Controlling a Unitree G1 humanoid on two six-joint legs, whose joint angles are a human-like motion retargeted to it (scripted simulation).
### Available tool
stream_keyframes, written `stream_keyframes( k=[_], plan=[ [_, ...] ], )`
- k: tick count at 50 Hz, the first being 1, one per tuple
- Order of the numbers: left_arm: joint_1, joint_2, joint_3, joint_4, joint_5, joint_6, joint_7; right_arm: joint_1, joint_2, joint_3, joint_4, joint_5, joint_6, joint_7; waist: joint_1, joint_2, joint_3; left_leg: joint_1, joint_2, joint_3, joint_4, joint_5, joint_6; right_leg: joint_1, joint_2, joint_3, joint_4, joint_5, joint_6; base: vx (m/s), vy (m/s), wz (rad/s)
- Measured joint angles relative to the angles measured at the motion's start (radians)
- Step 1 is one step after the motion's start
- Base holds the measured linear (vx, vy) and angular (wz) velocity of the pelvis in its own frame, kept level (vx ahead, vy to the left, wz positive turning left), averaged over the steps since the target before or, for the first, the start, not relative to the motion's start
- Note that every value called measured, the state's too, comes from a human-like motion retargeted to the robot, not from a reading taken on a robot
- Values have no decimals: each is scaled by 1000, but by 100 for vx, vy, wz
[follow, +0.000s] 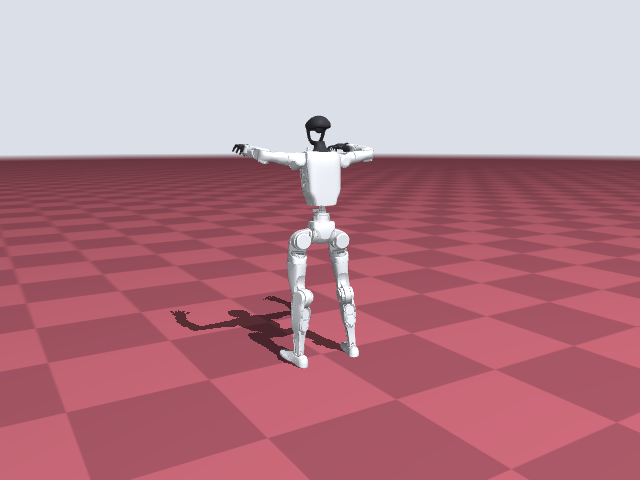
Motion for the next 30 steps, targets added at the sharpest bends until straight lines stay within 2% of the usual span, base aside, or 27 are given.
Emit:
stream_keyframes(
  k=[30],
  plan=[
    [241, -41, 258, -34, 7, 14, -10, 105, 17, -121, -13, -13, 9, 10, -15, -7, 10, -1, 0, 5, -2, -1, 2, -5, 1, 5, 0, 1, 0, 0, 0, 0]
  ],
)
